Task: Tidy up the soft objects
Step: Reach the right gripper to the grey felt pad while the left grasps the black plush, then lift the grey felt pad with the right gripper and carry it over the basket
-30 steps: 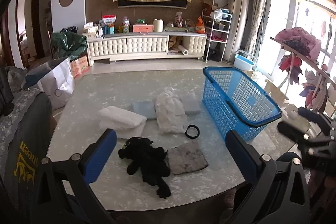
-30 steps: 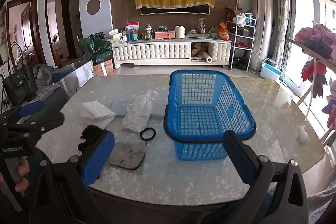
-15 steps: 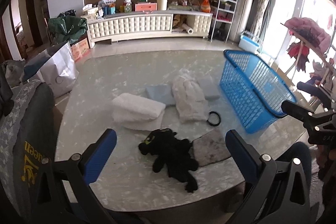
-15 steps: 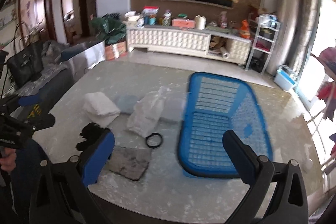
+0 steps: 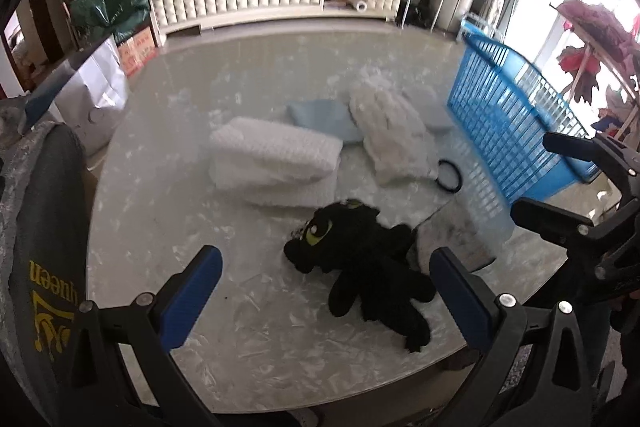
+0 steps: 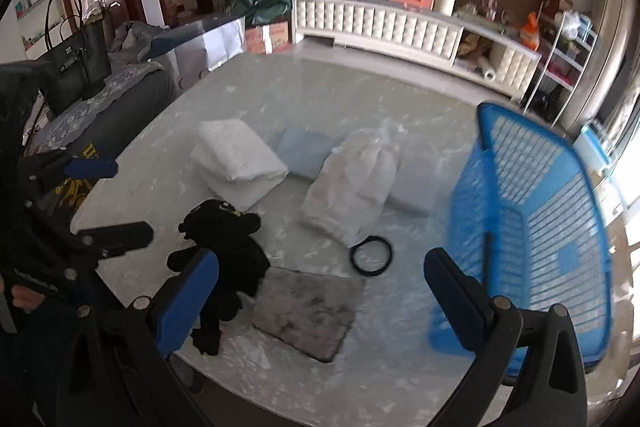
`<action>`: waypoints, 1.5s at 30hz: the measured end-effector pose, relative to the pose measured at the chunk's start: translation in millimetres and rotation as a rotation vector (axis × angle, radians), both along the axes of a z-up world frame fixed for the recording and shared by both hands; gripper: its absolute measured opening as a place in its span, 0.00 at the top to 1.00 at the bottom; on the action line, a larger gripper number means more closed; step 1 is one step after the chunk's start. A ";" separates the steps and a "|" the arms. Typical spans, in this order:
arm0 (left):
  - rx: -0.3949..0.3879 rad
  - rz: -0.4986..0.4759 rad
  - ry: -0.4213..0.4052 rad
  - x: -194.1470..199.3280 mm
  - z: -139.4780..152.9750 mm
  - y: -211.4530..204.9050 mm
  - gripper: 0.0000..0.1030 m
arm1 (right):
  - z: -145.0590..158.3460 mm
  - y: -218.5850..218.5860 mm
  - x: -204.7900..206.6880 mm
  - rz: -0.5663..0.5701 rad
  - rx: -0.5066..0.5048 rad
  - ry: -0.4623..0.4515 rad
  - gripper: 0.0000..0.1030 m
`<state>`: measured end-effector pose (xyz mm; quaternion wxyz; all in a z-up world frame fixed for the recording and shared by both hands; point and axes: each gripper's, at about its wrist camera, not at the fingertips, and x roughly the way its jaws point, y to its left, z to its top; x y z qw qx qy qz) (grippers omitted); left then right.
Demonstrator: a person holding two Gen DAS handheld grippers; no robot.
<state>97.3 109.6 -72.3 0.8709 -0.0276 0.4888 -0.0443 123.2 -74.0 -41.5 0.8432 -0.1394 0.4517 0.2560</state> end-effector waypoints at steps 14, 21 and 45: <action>-0.050 -0.036 0.133 21.7 -55.3 2.1 0.00 | -48.5 5.9 15.2 -0.041 -0.025 0.207 0.07; -0.079 -0.062 0.164 31.5 -68.6 -4.9 0.00 | -67.2 -8.4 20.9 -0.109 -0.078 0.289 0.07; -0.056 -0.097 0.171 47.7 -84.6 -32.2 0.00 | -71.7 -15.8 1.2 -0.149 -0.050 0.409 0.85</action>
